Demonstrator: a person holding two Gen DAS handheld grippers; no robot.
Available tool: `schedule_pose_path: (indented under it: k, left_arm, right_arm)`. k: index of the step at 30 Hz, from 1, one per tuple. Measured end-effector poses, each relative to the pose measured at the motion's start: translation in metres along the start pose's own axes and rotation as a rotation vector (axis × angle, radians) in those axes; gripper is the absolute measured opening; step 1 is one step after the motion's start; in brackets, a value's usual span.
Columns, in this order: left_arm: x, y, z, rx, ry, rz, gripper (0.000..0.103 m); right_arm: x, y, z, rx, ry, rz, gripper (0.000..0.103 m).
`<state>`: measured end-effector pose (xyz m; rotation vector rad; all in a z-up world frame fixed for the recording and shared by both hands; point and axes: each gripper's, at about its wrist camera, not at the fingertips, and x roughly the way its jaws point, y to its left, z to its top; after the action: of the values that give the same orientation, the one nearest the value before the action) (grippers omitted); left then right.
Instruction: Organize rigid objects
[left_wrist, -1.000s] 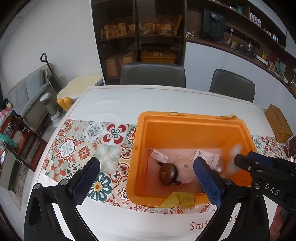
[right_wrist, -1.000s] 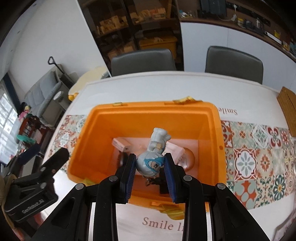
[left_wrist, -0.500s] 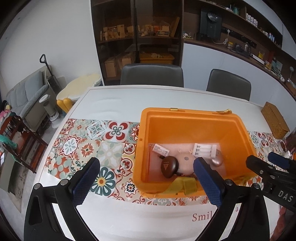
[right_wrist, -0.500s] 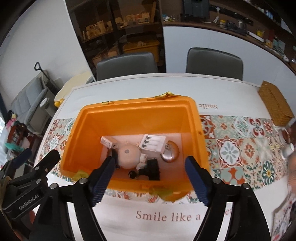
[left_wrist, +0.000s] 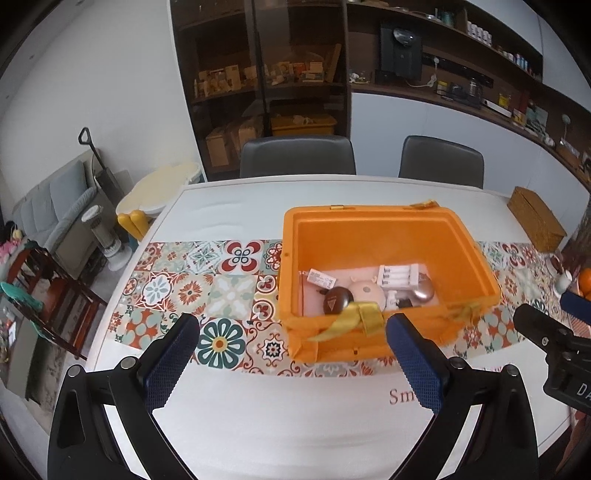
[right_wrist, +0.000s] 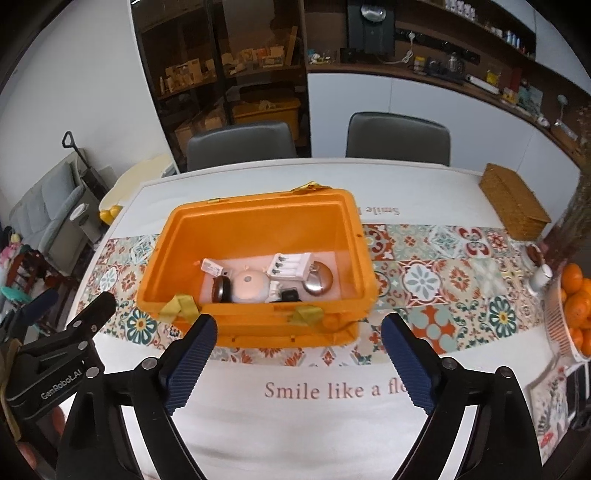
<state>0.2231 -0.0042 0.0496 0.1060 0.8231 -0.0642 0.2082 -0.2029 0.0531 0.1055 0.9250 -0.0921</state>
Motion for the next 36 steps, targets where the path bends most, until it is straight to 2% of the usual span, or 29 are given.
schedule_pose_path:
  k: [9,18,36]
  left_arm:
    - [-0.023,-0.012,-0.021,0.029,0.001,-0.013,0.103]
    - [-0.030,-0.019,-0.035,0.042,0.021,-0.020,0.103]
    - [-0.037,-0.025,-0.042,0.047,0.017,-0.019,0.103]
  right_arm:
    - [-0.018,-0.004,-0.028,-0.009,0.006,-0.011,0.092]
    - [-0.030,-0.018,-0.050,0.022,0.025,0.000,0.092]
    - [-0.039,-0.029,-0.059,0.045,0.013,-0.002,0.092]
